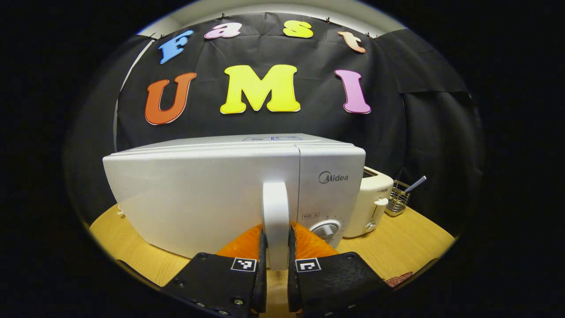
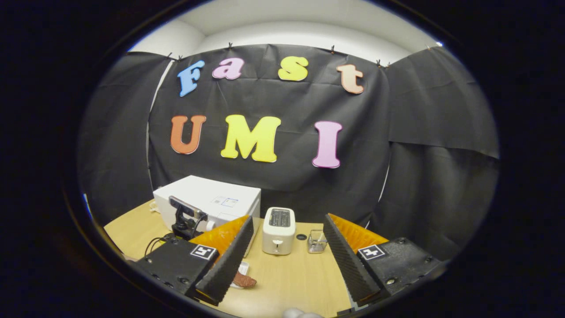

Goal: Open the microwave oven with the left hand, put the food in, and close the microwave oven.

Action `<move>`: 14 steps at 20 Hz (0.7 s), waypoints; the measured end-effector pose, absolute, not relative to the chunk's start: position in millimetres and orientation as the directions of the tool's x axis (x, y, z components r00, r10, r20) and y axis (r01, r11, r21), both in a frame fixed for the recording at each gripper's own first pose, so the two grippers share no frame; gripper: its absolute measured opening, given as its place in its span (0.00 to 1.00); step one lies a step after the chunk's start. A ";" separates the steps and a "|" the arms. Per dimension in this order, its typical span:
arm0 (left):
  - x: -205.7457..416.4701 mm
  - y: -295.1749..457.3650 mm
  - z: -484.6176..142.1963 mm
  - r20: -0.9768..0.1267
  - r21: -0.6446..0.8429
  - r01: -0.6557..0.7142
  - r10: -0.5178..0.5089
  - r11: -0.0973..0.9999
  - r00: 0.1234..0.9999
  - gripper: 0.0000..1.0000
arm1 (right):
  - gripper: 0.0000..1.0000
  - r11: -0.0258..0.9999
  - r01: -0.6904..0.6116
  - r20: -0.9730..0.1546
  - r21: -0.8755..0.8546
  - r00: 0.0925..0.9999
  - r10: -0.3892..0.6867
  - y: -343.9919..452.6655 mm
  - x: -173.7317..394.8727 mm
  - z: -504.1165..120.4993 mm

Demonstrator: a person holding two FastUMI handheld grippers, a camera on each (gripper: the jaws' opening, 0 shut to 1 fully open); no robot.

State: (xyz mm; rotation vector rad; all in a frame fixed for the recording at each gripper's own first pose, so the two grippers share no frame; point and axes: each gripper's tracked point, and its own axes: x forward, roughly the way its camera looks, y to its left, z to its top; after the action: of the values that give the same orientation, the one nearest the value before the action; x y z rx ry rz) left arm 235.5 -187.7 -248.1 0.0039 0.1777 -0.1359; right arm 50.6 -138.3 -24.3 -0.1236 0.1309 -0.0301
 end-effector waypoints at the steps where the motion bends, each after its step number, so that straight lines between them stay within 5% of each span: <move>1: 232.9 -188.0 -247.8 -0.180 -0.017 0.140 -0.141 0.990 0.973 0.18 | 1.00 0.992 0.020 -0.130 -0.124 0.991 -0.036 -137.7 50.7 -25.1; 2: 232.7 -186.3 -248.5 -0.180 -0.018 0.136 -0.137 0.990 0.974 0.18 | 1.00 0.992 0.019 -0.132 -0.121 0.991 -0.035 -137.7 50.9 -26.1; 3: 230.5 -186.2 -246.4 -0.174 -0.024 0.129 -0.131 0.991 0.976 0.05 | 1.00 0.992 0.021 -0.133 -0.121 0.990 -0.037 -138.2 51.1 -25.8; 4: 232.2 -185.5 -248.1 -0.174 -0.017 0.129 -0.130 0.992 0.976 0.12 | 1.00 0.992 0.021 -0.133 -0.123 0.990 -0.037 -138.8 50.9 -26.3; 14: 230.4 -185.0 -248.2 -0.186 -0.024 0.140 -0.142 0.990 0.972 0.12 | 1.00 0.991 0.001 -0.142 -0.131 0.990 -0.020 -137.9 49.9 -28.4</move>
State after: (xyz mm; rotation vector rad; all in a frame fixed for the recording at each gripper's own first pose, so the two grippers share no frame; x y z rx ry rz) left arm 230.4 -185.0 -248.2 -0.0112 0.1884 -0.1428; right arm 49.9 -137.9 -28.4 -0.1308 0.1439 -0.0103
